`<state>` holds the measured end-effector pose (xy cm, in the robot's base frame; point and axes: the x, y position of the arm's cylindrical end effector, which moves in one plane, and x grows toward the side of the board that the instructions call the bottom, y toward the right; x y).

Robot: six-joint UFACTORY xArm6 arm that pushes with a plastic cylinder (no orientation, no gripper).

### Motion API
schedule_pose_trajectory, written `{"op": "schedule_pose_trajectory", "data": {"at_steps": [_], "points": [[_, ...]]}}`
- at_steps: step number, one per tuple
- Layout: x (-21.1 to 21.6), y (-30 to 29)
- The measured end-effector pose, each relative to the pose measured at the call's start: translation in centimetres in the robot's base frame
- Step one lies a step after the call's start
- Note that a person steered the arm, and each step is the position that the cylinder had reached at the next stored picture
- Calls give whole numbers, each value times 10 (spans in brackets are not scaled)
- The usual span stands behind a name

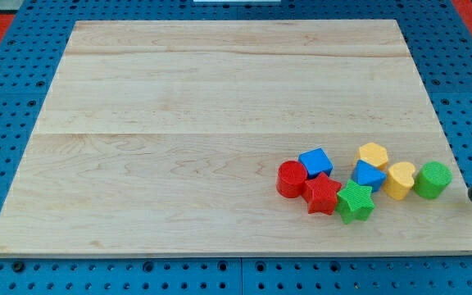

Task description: Move the green circle to the center right

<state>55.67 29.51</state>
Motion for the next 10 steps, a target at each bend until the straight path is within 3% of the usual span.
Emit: {"op": "schedule_pose_trajectory", "data": {"at_steps": [1, 2, 5, 7, 8, 10], "points": [[-12, -32], [-52, -57], [-53, -33], [-63, -132], [-103, -123], [-103, -91]]}}
